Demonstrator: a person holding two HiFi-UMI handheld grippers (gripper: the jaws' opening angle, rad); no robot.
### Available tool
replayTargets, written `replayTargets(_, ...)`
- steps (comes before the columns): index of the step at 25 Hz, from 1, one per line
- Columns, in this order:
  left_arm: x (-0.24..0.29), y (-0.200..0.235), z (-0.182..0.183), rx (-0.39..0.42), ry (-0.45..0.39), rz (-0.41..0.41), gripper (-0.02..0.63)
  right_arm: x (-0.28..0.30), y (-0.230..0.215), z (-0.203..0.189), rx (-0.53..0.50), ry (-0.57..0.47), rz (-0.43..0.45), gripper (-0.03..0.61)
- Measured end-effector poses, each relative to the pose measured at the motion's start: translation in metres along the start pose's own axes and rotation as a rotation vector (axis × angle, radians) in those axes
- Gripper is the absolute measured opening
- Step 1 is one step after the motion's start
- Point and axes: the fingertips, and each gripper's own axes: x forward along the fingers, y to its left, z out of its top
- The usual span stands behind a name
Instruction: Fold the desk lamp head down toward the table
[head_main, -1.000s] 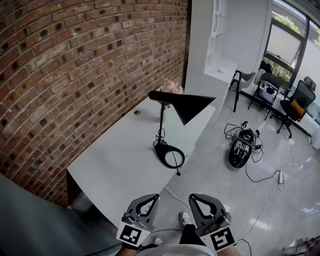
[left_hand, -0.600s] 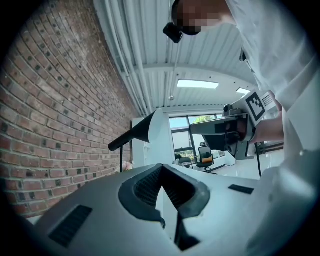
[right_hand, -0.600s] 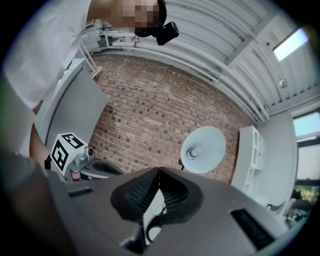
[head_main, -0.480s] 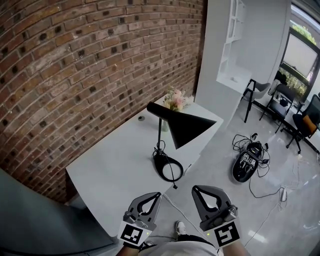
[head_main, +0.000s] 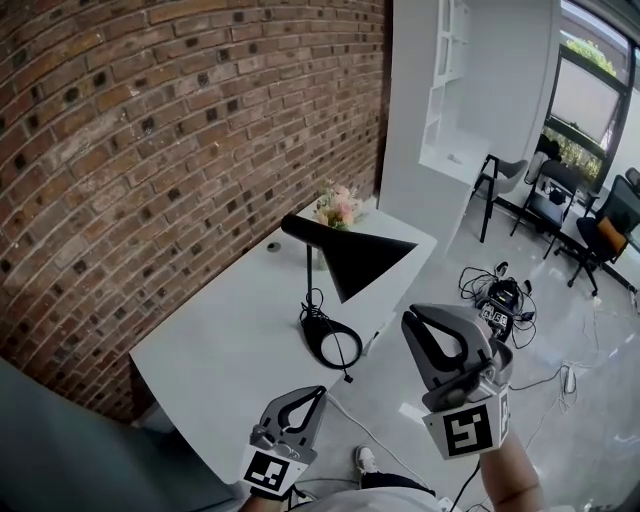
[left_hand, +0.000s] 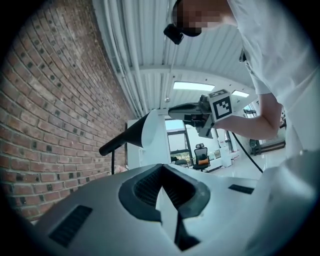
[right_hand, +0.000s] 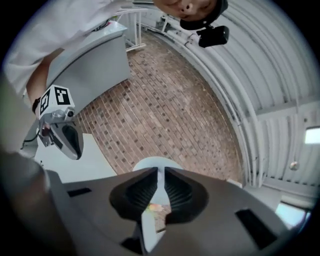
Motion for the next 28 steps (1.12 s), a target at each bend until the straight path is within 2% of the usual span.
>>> replayTargets(3, -0.004, 0.002, 0.002, 0.013, -0.004, 0.002, 0.008, 0.005, -0.009, 0.009, -0.037, -0.01, -0.018, 0.084)
replayTargets(11, -0.008, 0.009, 0.005, 0.018, -0.013, 0.032, 0.008, 0.018, -0.028, 0.008, -0.124, -0.011, -0.04, 0.1)
replayTargets(17, -0.011, 0.02, 0.003, 0.024, -0.006, 0.064, 0.008, 0.034, -0.032, -0.004, -0.172, 0.016, -0.014, 0.136)
replayTargets(28, -0.013, 0.035, 0.0, 0.013, 0.014, 0.095, 0.008, 0.056, -0.035, -0.012, -0.217, 0.024, 0.015, 0.146)
